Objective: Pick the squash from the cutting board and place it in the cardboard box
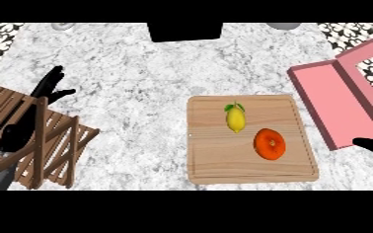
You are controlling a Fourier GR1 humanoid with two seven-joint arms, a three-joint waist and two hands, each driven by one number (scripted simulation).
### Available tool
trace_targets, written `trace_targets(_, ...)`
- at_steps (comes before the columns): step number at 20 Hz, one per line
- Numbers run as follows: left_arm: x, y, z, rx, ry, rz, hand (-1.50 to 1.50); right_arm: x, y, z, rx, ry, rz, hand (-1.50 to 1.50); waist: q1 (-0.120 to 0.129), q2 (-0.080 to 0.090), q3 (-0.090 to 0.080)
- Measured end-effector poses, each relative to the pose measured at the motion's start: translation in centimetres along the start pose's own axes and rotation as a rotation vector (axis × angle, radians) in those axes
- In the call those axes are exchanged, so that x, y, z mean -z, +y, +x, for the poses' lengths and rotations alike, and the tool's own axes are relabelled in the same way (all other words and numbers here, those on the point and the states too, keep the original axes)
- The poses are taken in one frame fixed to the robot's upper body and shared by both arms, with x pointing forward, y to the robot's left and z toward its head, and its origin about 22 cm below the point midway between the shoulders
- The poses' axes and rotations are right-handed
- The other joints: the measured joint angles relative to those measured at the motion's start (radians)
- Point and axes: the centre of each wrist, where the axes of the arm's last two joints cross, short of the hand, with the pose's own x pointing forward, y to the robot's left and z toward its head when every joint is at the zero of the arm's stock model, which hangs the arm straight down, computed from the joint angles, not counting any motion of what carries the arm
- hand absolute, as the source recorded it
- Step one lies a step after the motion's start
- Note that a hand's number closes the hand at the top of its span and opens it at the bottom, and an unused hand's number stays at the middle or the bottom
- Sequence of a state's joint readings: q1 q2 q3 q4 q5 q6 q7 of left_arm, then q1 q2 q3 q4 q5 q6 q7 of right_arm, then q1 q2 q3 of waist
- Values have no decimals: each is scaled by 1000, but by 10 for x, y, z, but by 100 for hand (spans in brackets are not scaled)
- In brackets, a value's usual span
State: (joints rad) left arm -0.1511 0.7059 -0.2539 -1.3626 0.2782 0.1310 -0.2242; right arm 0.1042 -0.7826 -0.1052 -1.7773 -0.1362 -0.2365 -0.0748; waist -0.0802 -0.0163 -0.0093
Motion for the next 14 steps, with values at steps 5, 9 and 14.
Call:
trace_targets(5,7,-4,5,-3,-13,-32,0,-29,-1,8,-199,-73,82,-150,24,10,-1)
trace_targets(9,13,-7,9,-3,-24,-46,0,-40,-1,24,-338,-43,198,-150,44,14,-2)
trace_targets(14,20,-11,13,-11,-33,-72,0,-49,8,49,-506,35,392,-150,64,19,-4)
